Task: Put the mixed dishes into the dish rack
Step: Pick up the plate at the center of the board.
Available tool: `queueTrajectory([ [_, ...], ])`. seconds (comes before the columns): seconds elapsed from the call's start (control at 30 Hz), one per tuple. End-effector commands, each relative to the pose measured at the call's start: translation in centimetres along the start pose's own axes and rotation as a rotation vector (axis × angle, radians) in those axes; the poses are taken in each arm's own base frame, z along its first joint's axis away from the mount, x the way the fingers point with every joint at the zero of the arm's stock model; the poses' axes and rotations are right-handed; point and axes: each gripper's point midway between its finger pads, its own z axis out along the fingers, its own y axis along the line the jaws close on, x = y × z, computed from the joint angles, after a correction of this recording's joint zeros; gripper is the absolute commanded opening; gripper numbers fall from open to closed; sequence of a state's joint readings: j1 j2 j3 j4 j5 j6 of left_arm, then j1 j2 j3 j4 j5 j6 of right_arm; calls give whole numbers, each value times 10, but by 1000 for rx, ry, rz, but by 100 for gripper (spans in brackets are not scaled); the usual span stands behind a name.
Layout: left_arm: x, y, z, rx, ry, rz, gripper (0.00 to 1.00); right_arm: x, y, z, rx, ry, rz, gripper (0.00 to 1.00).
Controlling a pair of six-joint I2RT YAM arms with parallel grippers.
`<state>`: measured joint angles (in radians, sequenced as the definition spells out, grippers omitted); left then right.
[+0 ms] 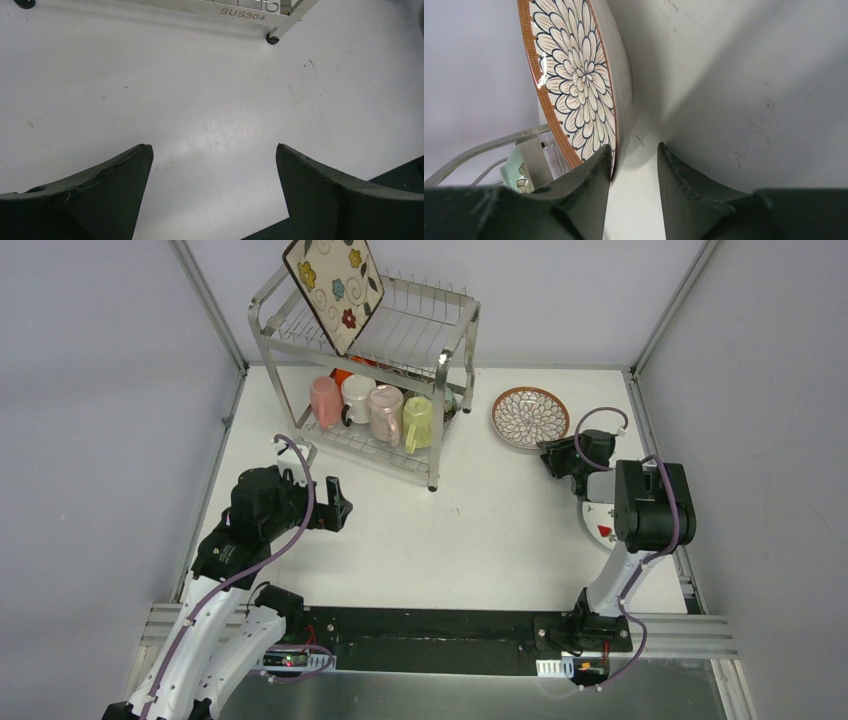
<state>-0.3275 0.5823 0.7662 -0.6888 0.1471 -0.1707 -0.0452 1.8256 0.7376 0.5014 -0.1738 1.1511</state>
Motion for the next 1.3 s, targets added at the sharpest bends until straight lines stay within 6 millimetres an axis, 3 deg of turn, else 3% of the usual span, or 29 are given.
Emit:
queueTrajectory([
  [0.0, -18, -3, -5, 7, -51, 22, 98, -12, 19, 11, -57, -18, 7, 40],
  [0.23, -18, -3, -4, 7, -47, 25, 98, -11, 10, 21, -14, -3, 13, 33],
  [0.4, -18, -3, -4, 5, -49, 26, 98, -13, 11, 18, -19, -4, 6, 17],
  [0.6, -18, -2, -4, 4, -46, 27, 98, -17, 26, 4, -68, 4, -26, 3],
  [0.93, -19, -2, -4, -1, -50, 28, 98, -16, 52, -45, -137, 14, -106, 0],
  [1.27, -22, 5, -6, -42, -66, 28, 98, -11, 67, -122, -94, -4, -166, 0],
])
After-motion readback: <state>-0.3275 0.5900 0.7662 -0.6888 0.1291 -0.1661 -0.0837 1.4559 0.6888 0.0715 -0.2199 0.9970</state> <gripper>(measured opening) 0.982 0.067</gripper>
